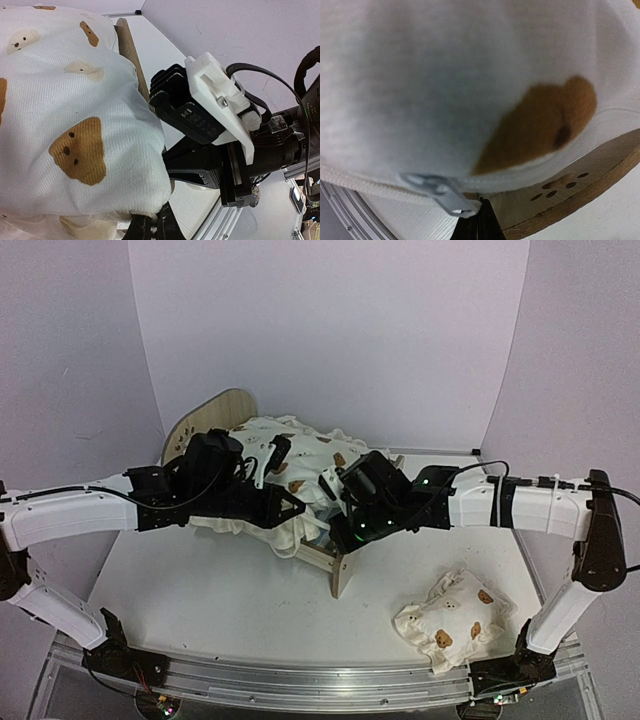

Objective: Set up the pet bed

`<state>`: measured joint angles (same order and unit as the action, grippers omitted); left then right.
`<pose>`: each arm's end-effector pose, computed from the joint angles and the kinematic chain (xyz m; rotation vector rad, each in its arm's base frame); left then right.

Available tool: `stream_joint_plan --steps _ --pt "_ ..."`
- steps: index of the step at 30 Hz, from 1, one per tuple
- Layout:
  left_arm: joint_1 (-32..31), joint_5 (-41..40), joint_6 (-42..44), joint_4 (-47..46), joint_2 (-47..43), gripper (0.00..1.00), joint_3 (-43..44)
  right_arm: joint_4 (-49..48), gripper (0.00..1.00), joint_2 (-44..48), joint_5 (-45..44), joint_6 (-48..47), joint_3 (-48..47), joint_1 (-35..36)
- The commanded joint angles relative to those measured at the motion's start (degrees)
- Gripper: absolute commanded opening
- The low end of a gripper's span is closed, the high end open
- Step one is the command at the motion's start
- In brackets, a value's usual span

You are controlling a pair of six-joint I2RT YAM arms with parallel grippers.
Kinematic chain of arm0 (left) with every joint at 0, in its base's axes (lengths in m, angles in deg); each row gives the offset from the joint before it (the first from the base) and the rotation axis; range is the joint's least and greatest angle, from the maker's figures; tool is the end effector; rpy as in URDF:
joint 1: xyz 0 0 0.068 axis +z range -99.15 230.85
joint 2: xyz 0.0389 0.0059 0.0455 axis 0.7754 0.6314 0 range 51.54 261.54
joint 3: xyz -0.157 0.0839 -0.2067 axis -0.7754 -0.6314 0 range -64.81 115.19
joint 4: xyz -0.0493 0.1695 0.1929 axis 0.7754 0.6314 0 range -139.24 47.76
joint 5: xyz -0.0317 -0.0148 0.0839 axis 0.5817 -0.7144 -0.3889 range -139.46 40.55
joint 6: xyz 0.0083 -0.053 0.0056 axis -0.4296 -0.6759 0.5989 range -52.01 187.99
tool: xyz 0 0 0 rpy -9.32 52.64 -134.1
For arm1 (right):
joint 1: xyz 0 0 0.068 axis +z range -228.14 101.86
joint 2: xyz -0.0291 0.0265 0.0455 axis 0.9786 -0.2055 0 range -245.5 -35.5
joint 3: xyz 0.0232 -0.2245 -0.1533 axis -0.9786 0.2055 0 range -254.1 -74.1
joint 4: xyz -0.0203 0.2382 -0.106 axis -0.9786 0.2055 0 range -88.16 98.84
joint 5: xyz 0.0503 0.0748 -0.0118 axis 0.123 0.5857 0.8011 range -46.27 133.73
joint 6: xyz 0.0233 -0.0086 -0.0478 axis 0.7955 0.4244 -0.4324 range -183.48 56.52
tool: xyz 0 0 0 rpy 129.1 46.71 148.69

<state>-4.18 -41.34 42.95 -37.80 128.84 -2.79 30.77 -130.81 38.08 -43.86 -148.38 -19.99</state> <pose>0.1746 -0.2583 0.3153 0.6581 2.0881 -0.9855 0.1956 0.3083 0.2607 -0.7814 2.3720 0.4752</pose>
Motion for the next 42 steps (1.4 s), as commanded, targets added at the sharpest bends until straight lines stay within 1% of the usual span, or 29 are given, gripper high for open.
stream_joint_plan --steps 1,2,4,6,9,12,13,14,17,20,23,28,29,31,32,36,40,42 --pt "0.32 2.35 -1.53 -8.16 0.64 0.00 0.16 1.96 0.00 0.57 -2.80 3.87 1.11 -0.09" --pt "0.30 2.54 -1.59 -8.44 0.89 0.00 0.11 2.19 0.02 0.30 -2.67 4.50 1.07 -0.04" --pt "0.32 2.87 -1.39 -8.62 1.43 0.00 0.11 2.87 0.15 0.17 -2.05 5.22 1.11 0.03" --pt "0.33 2.82 -1.25 -8.76 2.06 0.00 0.05 5.08 0.24 0.88 -1.66 5.62 0.17 0.11" --pt "0.29 2.23 -0.98 -8.97 2.86 0.00 0.13 6.84 0.41 4.22 -0.48 6.45 0.14 0.13" --pt "0.34 1.38 -0.67 -9.31 3.28 0.00 0.24 9.07 0.55 8.07 -0.53 10.22 1.34 0.12" --pt "0.30 0.99 -0.51 -9.42 3.42 0.00 0.28 9.76 0.57 9.21 -1.20 13.41 2.09 0.12" --pt "0.31 0.80 -0.32 -9.42 3.58 0.00 0.41 10.24 0.58 9.55 -1.58 16.94 2.78 0.08" --pt "0.31 1.10 -0.09 -9.56 4.56 0.00 1.01 11.29 0.63 9.09 -2.67 27.17 4.26 0.15" --pt "0.27 2.40 -0.25 -9.77 5.81 0.00 1.30 10.07 0.64 7.44 -3.98 33.03 5.14 0.17" --pt "0.27 3.11 -1.46 -9.82 7.48 0.00 1.67 9.48 0.66 5.01 -6.39 37.56 2.40 0.15" --pt "0.17 2.30 -1.92 -9.89 9.98 0.00 2.92 9.49 0.62 1.73 -10.33 46.27 0.29 0.16" --pt "0.11 2.33 -2.00 -9.94 10.69 0.00 3.46 9.94 0.60 0.77 -10.43 47.66 0.05 0.16" --pt "0.01 2.03 -2.15 -9.90 12.23 0.00 4.51 10.18 0.52 -0.44 -10.52 50.14 0.37 0.17" --pt "-0.11 1.99 -1.83 -9.89 12.82 0.00 4.93 10.14 0.51 -0.89 -10.64 50.98 0.52 0.13" --pt "-0.35 0.76 0.51 -9.79 14.36 0.00 6.02 10.09 0.50 -3.44 -9.92 51.99 -0.70 0.24" --pt "-0.35 -0.44 3.23 -8.68 14.89 0.03 6.08 9.49 0.40 -4.73 -7.73 52.93 -1.57 0.21" --pt "-0.35 -1.20 4.02 -8.55 14.89 0.04 5.73 9.46 0.37 -5.00 -7.26 52.36 -2.99 0.34"
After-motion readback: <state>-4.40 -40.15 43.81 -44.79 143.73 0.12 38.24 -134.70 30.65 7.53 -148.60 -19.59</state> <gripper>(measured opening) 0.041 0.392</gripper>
